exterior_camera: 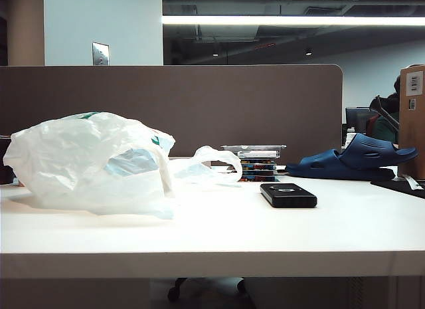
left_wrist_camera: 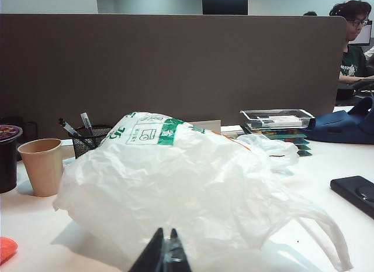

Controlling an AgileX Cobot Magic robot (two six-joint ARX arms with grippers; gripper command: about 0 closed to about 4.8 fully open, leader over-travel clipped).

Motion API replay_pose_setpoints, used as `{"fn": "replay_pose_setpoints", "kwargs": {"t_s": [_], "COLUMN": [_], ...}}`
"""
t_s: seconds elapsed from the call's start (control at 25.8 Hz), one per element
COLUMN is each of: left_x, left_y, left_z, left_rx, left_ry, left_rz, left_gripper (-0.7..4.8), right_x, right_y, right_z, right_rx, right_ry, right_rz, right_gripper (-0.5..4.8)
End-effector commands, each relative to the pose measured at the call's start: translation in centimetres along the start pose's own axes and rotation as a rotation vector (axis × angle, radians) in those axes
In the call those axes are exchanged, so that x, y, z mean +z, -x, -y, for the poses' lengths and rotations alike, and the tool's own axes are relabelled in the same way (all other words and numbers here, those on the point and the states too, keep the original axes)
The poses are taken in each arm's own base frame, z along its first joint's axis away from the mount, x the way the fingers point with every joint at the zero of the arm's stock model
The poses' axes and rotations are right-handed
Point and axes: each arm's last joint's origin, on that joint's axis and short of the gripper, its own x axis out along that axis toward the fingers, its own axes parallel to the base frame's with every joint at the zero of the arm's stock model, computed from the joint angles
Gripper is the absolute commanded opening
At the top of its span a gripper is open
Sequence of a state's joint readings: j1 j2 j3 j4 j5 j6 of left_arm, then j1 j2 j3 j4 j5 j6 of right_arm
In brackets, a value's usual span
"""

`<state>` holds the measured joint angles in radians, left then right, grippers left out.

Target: Put the power bank into the bag.

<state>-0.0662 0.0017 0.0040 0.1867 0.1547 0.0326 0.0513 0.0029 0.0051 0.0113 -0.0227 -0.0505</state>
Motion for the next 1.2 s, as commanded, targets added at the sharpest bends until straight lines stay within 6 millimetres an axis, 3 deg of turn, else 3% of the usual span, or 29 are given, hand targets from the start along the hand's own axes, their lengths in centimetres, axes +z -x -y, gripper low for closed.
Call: {"fn": "replay_pose_setpoints", "kwargs": {"t_s": [0.04, 0.93, 1.2], "left_x": [0.2, 0.5, 2.3], "left_y": [0.0, 0.0, 0.1], "left_z": [0.0, 0.0, 0.0], "left_rx": [0.001, -0.006, -0.004], "left_ry": [-0.003, -0.006, -0.014], "left_rz": [0.012, 0.034, 0.096], "left_gripper": [-0.06, -0.05, -0.05], "right_x": [0.2, 0.3, 3.1], "right_y": [0.0, 0.0, 0.7], "right_z": [0.0, 0.0, 0.1], "right_rx": [-0.002, -0.002, -0.005], "right_ry": [0.003, 0.003, 0.003], "right_rz": [0.023, 0.030, 0.093], "right_gripper": [-0.06, -0.06, -0.06]}}
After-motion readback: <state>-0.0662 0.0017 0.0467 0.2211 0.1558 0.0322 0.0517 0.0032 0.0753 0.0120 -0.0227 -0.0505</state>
